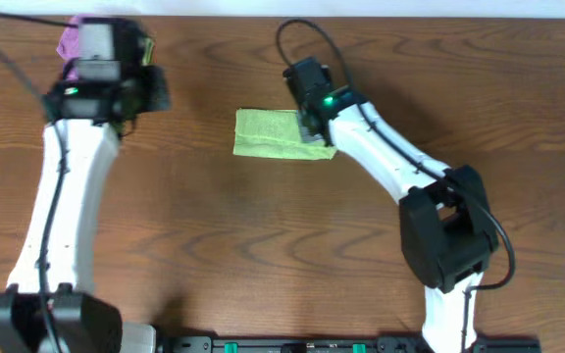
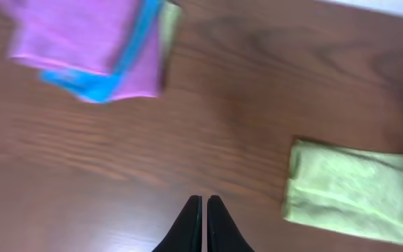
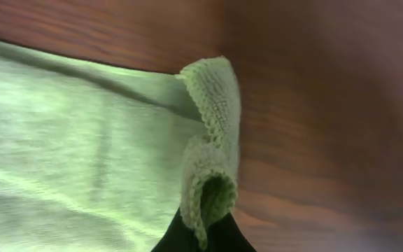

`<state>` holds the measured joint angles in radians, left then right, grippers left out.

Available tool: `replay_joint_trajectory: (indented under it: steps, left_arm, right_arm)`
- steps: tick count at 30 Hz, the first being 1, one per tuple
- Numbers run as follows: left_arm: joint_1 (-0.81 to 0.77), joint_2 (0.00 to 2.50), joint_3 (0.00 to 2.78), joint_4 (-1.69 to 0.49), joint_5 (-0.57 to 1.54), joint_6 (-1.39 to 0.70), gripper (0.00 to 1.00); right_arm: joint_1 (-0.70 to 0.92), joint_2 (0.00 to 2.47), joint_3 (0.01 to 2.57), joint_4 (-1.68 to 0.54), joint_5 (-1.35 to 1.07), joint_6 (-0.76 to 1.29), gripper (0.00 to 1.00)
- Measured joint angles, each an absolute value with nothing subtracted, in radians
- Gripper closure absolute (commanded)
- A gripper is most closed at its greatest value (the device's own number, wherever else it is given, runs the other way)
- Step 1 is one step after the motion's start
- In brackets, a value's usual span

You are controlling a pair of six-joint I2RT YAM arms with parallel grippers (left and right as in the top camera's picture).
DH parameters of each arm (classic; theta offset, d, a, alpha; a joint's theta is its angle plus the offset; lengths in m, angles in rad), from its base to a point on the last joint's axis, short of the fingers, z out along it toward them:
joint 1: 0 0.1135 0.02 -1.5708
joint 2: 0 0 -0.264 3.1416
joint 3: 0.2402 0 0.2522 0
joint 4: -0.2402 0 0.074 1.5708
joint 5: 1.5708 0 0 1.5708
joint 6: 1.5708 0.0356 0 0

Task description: Fold the cloth

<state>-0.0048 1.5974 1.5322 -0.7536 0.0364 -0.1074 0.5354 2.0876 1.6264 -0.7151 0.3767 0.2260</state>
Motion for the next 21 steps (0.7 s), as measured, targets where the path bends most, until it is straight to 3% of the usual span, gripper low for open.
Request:
replay_joint_trajectory:
  steps: [8, 21]
  left_arm:
    - [0.168, 1.582, 1.533, -0.749, 0.1, -0.062, 0.94]
    - [0.201, 1.582, 1.533, -0.734, 0.204, -0.029, 0.94]
  right_arm:
    - [0.676, 2.088, 1.628, -0.584, 0.43, 0.182, 0.99]
    - [0.73, 2.148, 1.631, -0.48, 0.434, 0.175, 0.99]
